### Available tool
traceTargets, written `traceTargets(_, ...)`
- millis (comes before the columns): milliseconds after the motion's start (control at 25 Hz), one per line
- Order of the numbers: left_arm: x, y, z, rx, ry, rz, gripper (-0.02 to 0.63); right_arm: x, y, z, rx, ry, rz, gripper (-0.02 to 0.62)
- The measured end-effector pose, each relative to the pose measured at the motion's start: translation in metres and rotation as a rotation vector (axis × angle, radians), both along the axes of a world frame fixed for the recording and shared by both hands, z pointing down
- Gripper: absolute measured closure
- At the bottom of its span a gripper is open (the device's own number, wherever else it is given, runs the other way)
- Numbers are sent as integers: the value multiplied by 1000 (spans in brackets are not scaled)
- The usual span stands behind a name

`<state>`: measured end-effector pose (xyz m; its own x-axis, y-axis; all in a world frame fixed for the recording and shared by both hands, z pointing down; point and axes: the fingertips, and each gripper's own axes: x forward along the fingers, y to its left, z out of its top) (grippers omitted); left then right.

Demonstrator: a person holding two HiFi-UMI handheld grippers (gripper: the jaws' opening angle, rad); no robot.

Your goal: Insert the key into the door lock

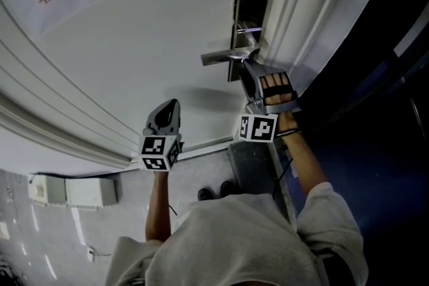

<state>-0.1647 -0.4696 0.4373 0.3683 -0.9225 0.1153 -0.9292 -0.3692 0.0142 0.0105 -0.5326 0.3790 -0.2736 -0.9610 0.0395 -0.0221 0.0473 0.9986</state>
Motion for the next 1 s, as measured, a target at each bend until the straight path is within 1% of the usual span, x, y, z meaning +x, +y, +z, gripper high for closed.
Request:
traceTargets(240, -1, 2, -2, 7, -5, 3, 589, 10, 20, 3, 9, -66, -1, 382)
traceTargets(400, 3, 3, -1, 5, -2, 11, 589, 23, 28, 13, -20, -100, 22, 387)
traceTargets(440, 4, 3, -1, 4, -2, 14, 589, 25, 31, 13, -22, -113, 23, 395)
traceTargets(560, 8, 4, -1, 4, -2, 24, 589, 29, 40, 13, -21, -151, 20, 452)
traceTargets(640, 10, 4, -1, 6, -1, 28, 589, 31, 45, 14, -14, -169, 19, 519)
traceTargets(720, 10, 4, -2, 7, -2, 30, 589, 32, 48, 15, -13, -176, 20, 566)
traceTargets(880, 10, 5, -4, 8, -4, 30, 589, 32, 50, 18, -44, -207, 22, 569)
traceTargets(960, 9, 5, -5, 10, -4, 30, 589, 31, 51, 15, -62, -260, 18, 569)
traceTargets(1000, 9, 5, -6, 12, -4, 28, 589, 31, 51, 14, -79, -303, 15, 569)
